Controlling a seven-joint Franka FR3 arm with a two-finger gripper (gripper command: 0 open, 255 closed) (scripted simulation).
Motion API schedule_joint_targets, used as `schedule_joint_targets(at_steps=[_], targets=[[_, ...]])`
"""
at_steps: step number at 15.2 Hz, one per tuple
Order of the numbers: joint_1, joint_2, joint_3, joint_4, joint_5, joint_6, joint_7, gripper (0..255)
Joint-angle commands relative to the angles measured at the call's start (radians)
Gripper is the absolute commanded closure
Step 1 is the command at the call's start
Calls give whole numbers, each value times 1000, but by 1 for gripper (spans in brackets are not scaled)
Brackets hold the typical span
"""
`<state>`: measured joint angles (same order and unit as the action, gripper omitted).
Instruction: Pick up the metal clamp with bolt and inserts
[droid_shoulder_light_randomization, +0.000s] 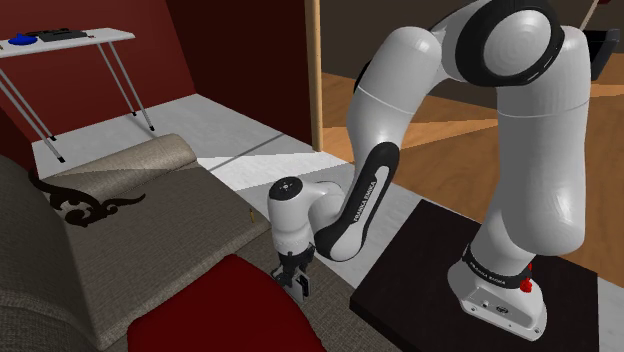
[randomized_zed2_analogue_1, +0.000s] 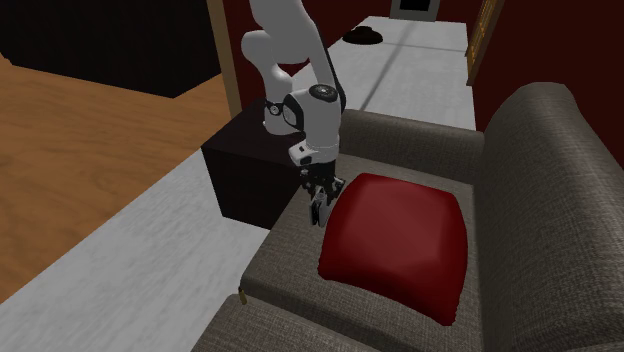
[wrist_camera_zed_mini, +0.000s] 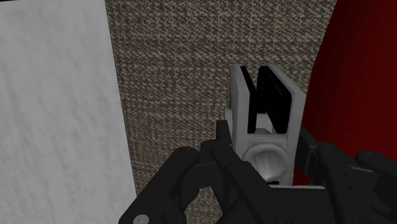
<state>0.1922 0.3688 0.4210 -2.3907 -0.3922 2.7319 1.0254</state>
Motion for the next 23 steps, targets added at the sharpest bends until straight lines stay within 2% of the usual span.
schedule_joint_targets(at_steps=[1,7,16,23], targets=[[0,2,-1,0,-1,1,0,255],[0,0,0,-2,0,1,0,255],[-69,-126,93,-19,133,-95,-97,255],[-99,-213,137,-19,229,-167,-165,255]])
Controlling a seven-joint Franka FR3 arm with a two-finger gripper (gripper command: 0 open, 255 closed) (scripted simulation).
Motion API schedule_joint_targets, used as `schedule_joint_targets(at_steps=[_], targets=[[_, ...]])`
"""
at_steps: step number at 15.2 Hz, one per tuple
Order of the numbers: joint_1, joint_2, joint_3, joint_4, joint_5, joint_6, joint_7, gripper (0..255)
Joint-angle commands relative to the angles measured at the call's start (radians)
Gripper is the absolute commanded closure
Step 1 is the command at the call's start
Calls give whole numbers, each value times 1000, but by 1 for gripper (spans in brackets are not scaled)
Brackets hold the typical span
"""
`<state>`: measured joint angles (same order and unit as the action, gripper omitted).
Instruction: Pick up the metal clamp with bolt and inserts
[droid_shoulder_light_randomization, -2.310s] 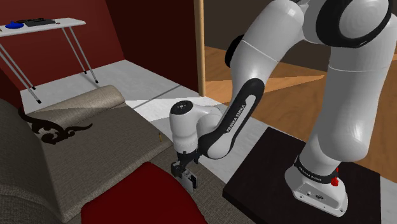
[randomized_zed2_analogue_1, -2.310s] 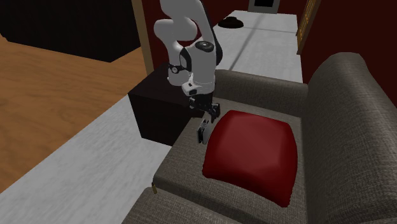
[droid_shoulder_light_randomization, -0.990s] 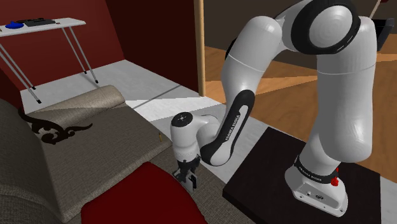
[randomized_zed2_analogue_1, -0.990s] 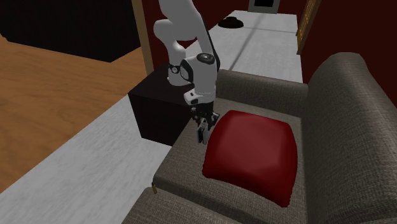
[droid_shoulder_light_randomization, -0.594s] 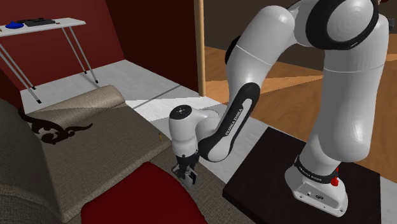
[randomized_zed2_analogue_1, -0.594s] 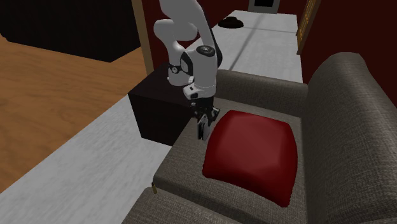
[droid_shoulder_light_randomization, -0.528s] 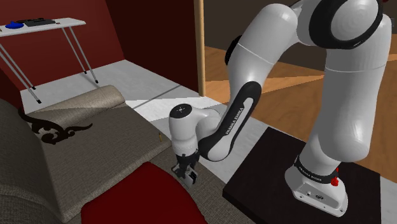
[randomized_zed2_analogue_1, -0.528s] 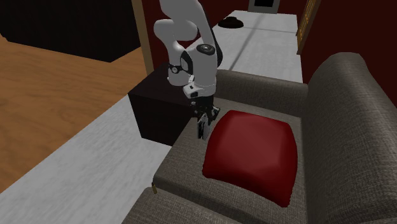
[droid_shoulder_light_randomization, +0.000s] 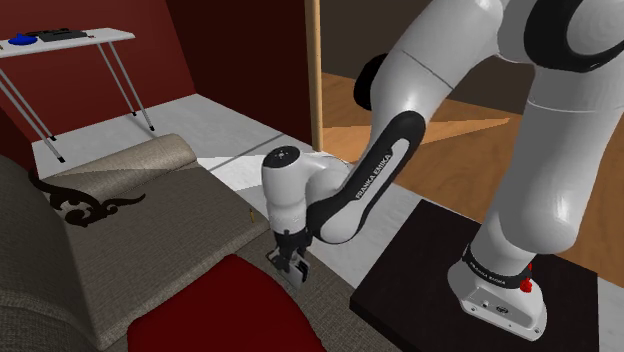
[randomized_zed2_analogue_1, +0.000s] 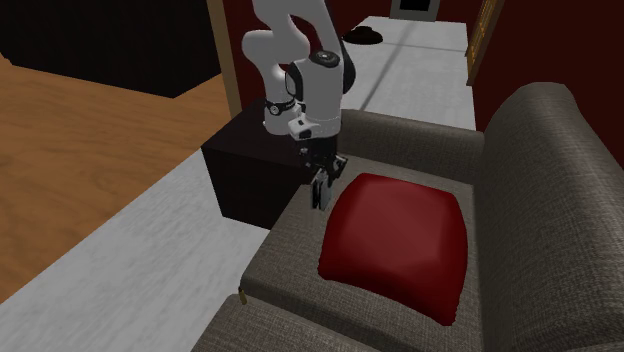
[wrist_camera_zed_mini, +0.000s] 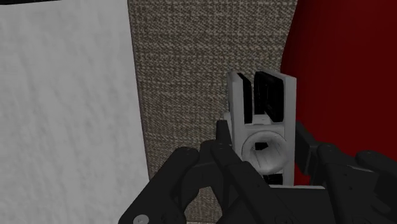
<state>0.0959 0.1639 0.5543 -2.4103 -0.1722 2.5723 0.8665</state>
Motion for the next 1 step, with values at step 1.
schedule_joint_targets(at_steps=[1], targets=[[-2,-8,3,1,9,-7,-6,255]])
